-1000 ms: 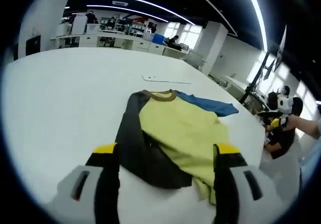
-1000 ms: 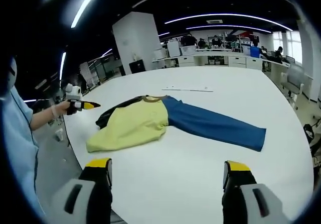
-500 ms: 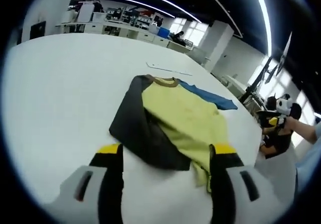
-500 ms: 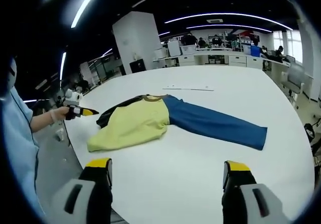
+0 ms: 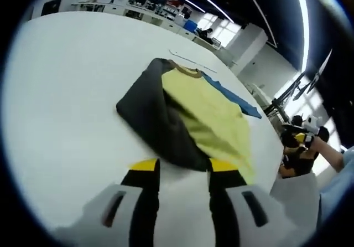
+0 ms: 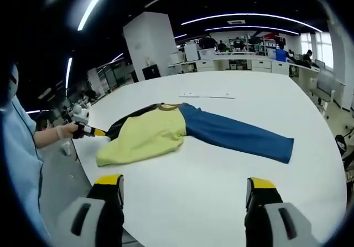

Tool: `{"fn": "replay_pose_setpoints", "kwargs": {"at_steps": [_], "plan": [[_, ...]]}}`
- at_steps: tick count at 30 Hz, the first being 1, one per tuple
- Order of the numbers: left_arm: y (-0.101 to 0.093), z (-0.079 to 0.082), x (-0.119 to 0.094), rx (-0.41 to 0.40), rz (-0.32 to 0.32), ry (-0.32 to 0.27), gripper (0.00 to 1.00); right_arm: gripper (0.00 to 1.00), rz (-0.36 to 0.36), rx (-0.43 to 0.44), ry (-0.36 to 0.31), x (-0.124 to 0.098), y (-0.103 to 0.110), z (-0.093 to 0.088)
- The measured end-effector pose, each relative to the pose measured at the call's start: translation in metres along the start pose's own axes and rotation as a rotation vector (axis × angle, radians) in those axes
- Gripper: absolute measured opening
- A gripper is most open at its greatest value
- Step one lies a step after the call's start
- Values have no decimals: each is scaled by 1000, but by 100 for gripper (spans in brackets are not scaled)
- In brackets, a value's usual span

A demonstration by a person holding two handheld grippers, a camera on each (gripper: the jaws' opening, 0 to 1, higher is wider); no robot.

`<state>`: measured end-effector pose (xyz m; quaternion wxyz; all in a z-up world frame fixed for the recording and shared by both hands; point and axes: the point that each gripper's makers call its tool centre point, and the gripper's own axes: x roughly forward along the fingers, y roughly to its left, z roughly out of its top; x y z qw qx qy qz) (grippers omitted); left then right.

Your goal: Fold the garment on the visible template until the final outline fits inside the template.

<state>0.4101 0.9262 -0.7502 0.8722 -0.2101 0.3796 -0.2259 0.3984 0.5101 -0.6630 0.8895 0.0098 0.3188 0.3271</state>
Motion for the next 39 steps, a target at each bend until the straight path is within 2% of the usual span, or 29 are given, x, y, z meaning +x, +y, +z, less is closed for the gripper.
{"fn": "replay_pose_setpoints", "kwargs": {"at_steps": [5,9,15,18,25,32,37,39], "plan": [[2,2,3,-45,1,-23,21,92,1,-1,1,-1,1,-1],[1,4,4,-64,-12,-28,2,92,1,1,6,-1,-4,-3],[2,21,-2,-36,1,-65,0,92,-2,4,2,-3,-11,-5],[3,41,-11,-19,2,-112,0,91,0,5,1,-2,-13,-6],[-6,82,-26,31,-12,-178,0,91,5,9,2,1,-13,-8],[-33,124,-25,111,-60,-225,0,91,4,13,2,1,-13,-9],[-53,145,-18,145,-100,-249,0,91,-3,16,2,-2,-14,-11],[-63,149,-12,156,-124,-243,0,91,-7,21,0,-3,-15,-12]]}}
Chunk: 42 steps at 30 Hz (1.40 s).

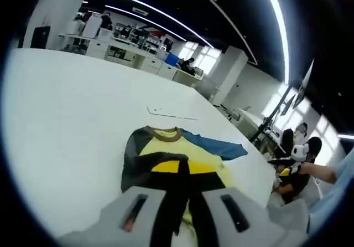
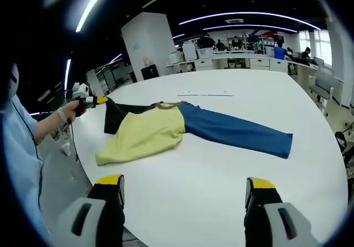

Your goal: Fold the garment on the visible template until the final outline fits inside the template.

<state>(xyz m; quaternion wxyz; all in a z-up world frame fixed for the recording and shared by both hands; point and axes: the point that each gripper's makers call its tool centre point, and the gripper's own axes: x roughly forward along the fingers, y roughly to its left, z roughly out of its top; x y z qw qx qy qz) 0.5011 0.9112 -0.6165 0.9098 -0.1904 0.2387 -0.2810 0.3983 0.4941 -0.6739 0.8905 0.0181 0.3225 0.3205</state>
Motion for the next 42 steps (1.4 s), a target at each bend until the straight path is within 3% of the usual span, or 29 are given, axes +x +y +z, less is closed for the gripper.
{"fn": "replay_pose_setpoints", "kwargs": {"at_steps": [3,9,13,24,42], "plan": [[-12,-4,11,14,-32,22,0,91,-4,4,0,-1,-1,-1],[-50,-27,35,31,-123,85,0,91,-10,14,3,-3,0,-5],[-62,-45,52,21,-153,124,0,91,-8,17,7,-2,0,-7],[-65,-84,92,35,-177,227,1,91,2,22,6,-1,3,-7],[-58,-119,108,32,-191,317,0,91,-10,41,3,-11,3,-12]]}}
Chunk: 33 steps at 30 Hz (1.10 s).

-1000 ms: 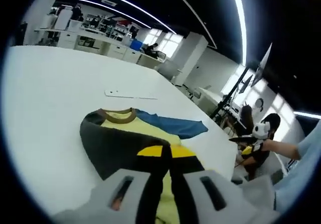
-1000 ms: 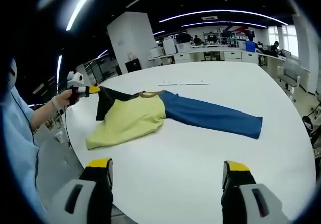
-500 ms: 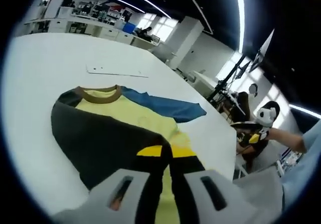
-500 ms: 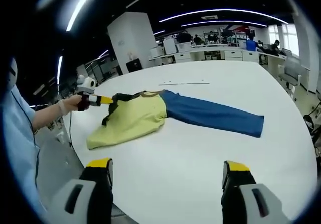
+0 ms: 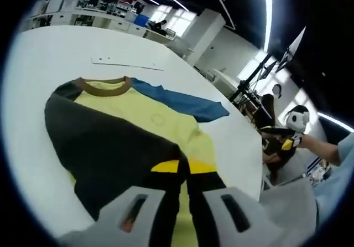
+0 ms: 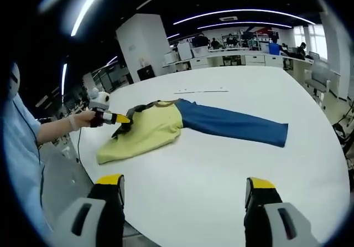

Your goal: Fold the garment on the visible template until the final outline fits inside the template.

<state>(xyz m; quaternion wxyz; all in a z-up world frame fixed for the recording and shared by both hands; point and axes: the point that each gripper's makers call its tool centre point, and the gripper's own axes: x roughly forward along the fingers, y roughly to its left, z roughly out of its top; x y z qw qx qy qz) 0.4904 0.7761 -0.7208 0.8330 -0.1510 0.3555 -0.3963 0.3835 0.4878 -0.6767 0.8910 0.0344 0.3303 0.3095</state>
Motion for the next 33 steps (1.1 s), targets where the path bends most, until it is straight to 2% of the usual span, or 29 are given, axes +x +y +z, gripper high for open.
{"fn": "replay_pose_setpoints", "kwargs": {"at_steps": [7,9,14,19,23,27,31,33], "plan": [[1,-6,6,-8,-4,15,1,91,0,-1,0,0,0,2],[-2,-6,4,5,-12,4,4,91,0,-3,0,0,0,3],[-2,0,-1,63,-3,-24,22,91,6,-4,8,3,2,2],[-5,1,-8,124,-3,-29,37,91,15,-2,12,7,4,0],[-2,2,-15,136,9,-34,51,91,21,-5,15,8,6,-1],[4,3,-21,142,30,-46,71,91,21,-4,17,9,7,-1],[4,2,-33,166,22,-51,77,91,23,-3,15,8,8,-1],[8,0,-38,177,33,-46,76,91,22,-2,19,8,8,-3]]}}
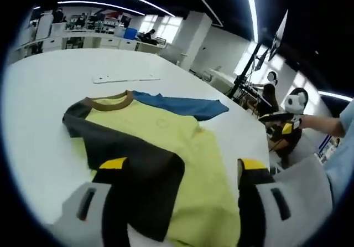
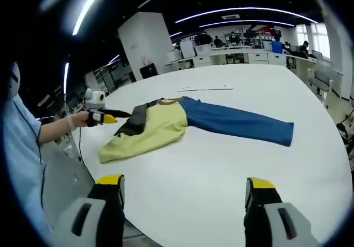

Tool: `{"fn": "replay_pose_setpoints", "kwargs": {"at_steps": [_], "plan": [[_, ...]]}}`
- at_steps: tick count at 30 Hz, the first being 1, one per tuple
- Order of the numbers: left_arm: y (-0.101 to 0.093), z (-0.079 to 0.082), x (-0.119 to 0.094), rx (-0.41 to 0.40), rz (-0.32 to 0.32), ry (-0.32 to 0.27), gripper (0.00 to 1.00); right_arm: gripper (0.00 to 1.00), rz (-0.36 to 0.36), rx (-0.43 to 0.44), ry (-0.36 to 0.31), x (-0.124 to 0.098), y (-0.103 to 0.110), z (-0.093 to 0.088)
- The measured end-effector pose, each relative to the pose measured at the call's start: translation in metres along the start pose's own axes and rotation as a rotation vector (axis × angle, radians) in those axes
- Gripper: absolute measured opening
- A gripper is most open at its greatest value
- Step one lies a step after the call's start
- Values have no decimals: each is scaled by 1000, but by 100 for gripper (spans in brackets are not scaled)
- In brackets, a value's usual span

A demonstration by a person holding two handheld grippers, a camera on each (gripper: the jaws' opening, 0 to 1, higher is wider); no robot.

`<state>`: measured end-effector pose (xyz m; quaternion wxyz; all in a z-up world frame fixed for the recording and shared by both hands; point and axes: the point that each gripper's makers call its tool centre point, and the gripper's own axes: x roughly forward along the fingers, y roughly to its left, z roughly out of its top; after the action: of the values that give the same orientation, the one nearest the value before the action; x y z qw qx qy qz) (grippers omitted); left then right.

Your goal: Fold the garment on the visible template until the final outline fits inside the template.

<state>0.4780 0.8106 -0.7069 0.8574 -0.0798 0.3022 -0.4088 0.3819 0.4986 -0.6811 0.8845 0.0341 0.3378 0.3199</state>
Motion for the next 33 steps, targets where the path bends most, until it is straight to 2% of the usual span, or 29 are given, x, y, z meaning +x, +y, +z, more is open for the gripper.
{"fn": "replay_pose_setpoints", "kwargs": {"at_steps": [7,8,11,13,17,23,26,30,33], "plan": [[26,-5,-22,-44,83,-21,68,91,5,6,1,2,3,-3],[36,-8,-27,-61,124,-18,66,91,8,5,3,3,4,-3],[52,-17,-34,-125,159,-17,61,91,9,6,6,4,5,-5],[62,-26,-40,-168,205,-12,57,91,11,9,5,4,6,-5],[66,-39,-48,-218,209,-15,49,91,12,9,10,4,6,-6],[62,-53,-54,-275,217,-16,37,91,12,10,12,4,6,-7],[57,-57,-53,-302,198,-23,29,91,13,10,16,4,7,-8],[57,-61,-49,-350,189,-32,13,91,16,11,17,5,8,-9],[59,-58,-46,-392,182,-54,9,91,17,8,23,5,9,-11]]}}
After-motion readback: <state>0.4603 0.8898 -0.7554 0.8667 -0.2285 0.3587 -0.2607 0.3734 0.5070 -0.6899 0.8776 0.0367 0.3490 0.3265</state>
